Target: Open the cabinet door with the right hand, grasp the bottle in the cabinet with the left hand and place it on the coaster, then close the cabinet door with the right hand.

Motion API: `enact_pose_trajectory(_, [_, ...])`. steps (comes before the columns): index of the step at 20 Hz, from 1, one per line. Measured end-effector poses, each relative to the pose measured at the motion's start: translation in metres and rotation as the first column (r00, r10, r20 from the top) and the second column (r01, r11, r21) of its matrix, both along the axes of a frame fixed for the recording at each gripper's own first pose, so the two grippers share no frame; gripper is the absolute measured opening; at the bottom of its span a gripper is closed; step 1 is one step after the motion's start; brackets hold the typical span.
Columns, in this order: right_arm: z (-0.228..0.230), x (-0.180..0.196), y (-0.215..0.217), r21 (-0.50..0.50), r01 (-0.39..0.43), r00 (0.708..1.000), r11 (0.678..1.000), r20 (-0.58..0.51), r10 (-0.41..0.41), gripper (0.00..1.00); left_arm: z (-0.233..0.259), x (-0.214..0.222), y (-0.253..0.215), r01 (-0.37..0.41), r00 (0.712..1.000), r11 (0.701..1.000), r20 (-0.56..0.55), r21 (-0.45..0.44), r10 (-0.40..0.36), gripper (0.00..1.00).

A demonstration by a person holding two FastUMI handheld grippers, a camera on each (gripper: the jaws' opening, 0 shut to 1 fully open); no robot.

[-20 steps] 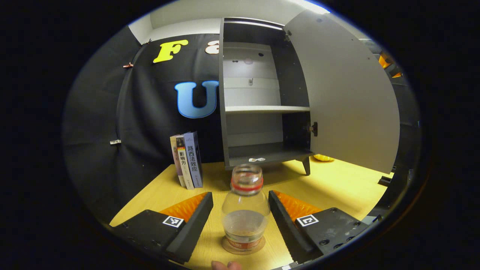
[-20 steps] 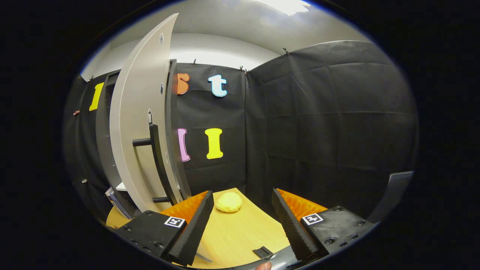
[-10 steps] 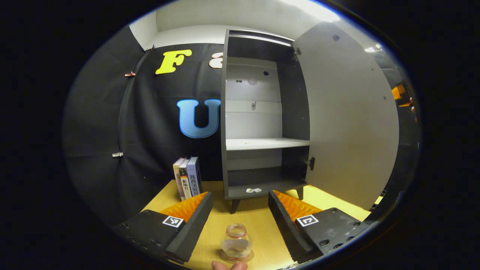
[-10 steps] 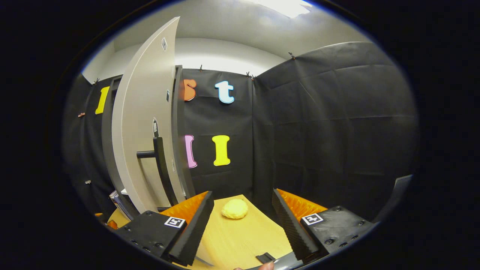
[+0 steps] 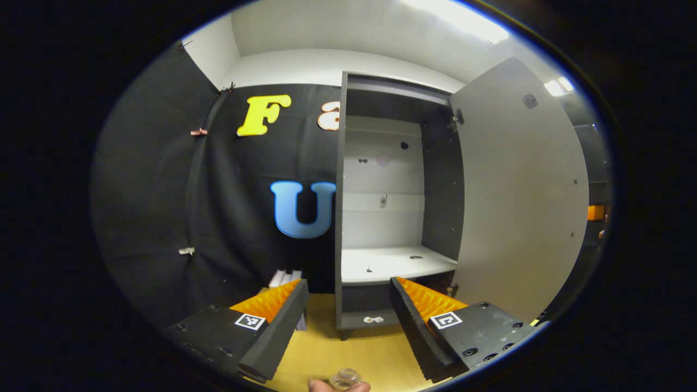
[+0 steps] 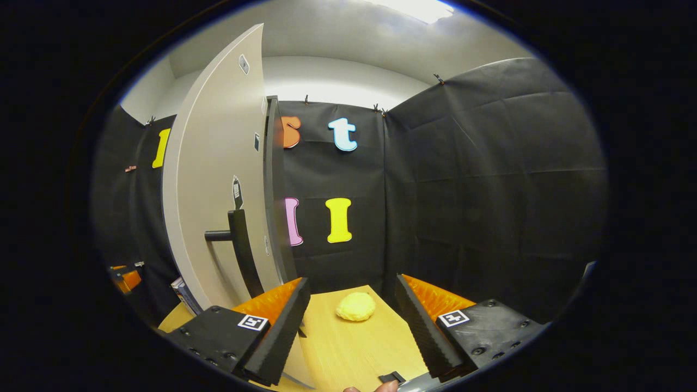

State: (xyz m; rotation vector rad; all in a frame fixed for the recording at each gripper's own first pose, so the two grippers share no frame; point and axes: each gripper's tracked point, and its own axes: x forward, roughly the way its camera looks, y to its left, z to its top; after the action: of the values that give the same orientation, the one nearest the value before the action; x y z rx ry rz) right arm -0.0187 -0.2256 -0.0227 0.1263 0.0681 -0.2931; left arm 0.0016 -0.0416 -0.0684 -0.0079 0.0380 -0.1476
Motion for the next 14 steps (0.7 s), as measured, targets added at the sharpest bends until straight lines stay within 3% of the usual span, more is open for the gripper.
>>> enact_pose_trajectory(4, [0.004,0.004,0.012,-0.002,-0.045,0.999,0.999,0.005,0.045,0.98,0.029,-0.005,0.007,-0.025,1.000,0.998,-0.008,-0.053,0.024,0.94])
enact_pose_trajectory(9, [0.004,0.011,0.022,0.010,-0.084,0.996,0.996,0.002,0.084,0.96,0.022,-0.013,0.014,-0.031,0.999,1.000,-0.042,-0.004,0.031,0.94])
enact_pose_trajectory(10, [0.004,0.007,0.023,0.020,-0.080,0.997,0.997,-0.001,0.080,0.90,0.020,-0.014,0.016,-0.032,0.998,0.999,-0.049,0.000,0.032,0.94])
enact_pose_trajectory(11, [0.005,0.009,0.022,0.013,-0.073,0.997,0.997,0.000,0.073,0.97,0.018,-0.016,0.017,-0.033,0.998,0.999,-0.054,-0.002,0.032,0.94])
enact_pose_trajectory(14, [0.005,0.007,0.026,0.001,-0.060,0.998,0.998,-0.004,0.060,0.97,0.020,-0.019,0.018,-0.029,0.998,0.999,-0.051,-0.019,0.028,0.94])
